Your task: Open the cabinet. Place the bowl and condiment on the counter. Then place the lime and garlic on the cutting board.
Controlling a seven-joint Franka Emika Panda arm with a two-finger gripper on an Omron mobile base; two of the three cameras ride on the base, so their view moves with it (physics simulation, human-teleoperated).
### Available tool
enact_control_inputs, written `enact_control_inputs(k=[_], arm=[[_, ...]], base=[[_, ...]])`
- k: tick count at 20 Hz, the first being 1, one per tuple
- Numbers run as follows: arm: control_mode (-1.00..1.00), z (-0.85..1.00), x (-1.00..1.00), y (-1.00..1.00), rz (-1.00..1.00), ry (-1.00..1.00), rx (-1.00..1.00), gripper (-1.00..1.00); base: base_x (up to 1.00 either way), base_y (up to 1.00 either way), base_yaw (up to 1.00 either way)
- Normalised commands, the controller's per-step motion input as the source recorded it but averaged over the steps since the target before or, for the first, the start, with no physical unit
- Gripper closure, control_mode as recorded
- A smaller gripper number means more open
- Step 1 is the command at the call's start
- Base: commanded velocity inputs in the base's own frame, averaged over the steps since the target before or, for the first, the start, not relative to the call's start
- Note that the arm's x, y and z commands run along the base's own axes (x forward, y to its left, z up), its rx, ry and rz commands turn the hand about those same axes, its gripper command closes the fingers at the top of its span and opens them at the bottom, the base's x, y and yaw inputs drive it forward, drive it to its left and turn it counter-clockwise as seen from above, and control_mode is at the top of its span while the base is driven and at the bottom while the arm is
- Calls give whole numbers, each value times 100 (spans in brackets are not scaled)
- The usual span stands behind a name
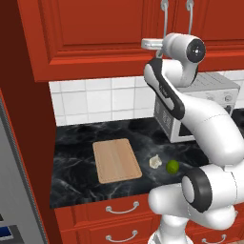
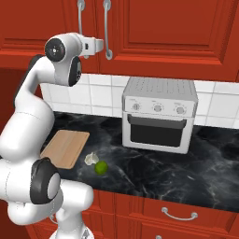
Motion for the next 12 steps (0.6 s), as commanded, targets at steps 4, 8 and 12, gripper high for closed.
enact_control_inputs(k=[4, 8, 12], arm=[[-100, 11, 0, 0, 0, 0, 0, 100], [-100, 36, -3, 0, 0, 0, 0, 100], [-100, 42, -12, 0, 0, 0, -1, 100]], base=[[0, 0, 0], [0, 0, 0], [0, 0, 0]])
